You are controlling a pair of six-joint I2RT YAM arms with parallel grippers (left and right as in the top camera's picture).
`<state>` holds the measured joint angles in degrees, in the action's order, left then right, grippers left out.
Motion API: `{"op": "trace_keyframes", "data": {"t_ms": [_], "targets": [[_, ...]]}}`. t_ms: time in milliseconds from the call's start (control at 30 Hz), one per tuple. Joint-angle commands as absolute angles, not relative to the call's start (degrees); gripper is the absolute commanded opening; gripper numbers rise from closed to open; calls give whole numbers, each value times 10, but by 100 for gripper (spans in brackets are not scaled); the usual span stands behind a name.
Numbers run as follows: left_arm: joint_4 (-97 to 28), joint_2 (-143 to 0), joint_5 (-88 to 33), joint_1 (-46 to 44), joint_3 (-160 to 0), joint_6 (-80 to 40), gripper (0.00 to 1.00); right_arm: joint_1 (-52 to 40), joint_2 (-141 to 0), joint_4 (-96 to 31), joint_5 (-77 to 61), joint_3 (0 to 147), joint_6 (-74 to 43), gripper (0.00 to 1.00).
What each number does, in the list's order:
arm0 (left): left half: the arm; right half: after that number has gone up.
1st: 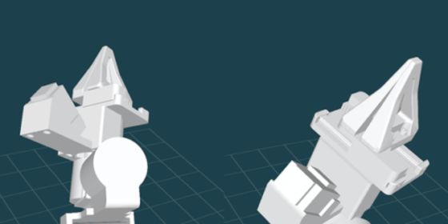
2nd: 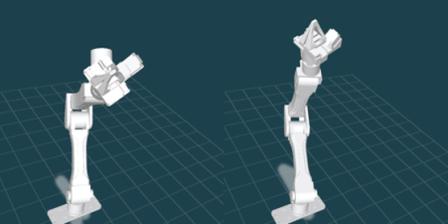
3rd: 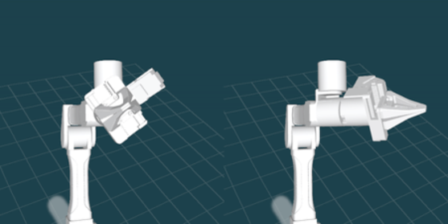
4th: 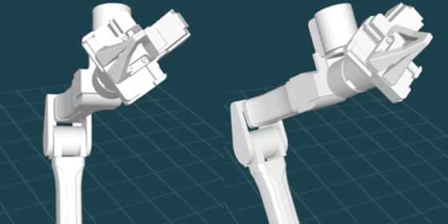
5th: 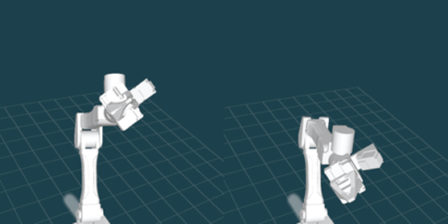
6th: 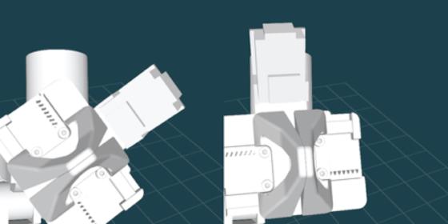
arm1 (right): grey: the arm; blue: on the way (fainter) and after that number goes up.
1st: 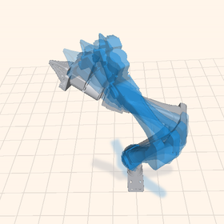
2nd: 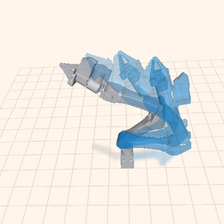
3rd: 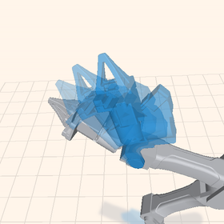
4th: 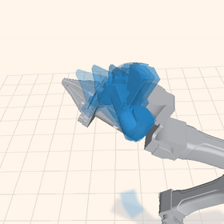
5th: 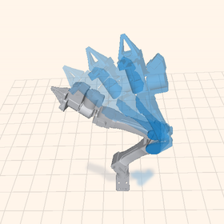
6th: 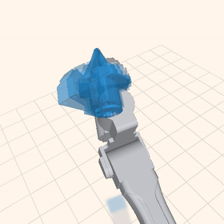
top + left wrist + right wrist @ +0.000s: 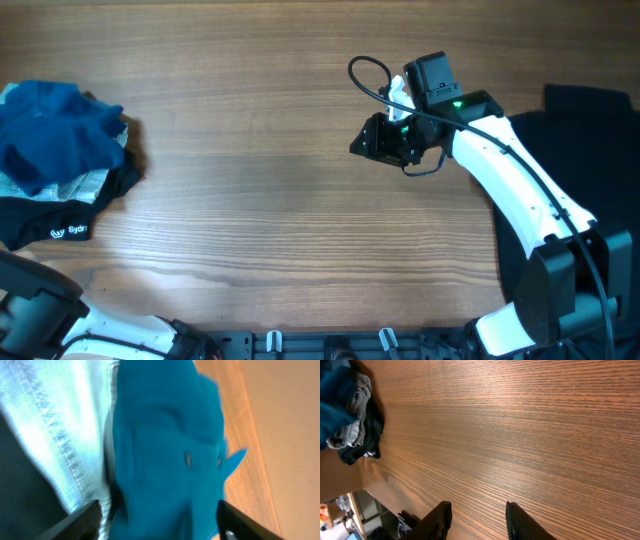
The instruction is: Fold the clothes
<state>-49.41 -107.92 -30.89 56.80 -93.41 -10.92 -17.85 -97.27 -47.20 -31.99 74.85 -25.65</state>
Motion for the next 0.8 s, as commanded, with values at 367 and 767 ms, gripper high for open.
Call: {"op": "trace_keyframes", "data": {"t_ms": [367,767], "targets": [[-432,-939,-287,552,-945,-104,4,-180,-972,-471,-295,755,-259,45],[-571,-1171,-52,492,-942,-187,4,-180,-972,-486,-293,755,-270,45]]}}
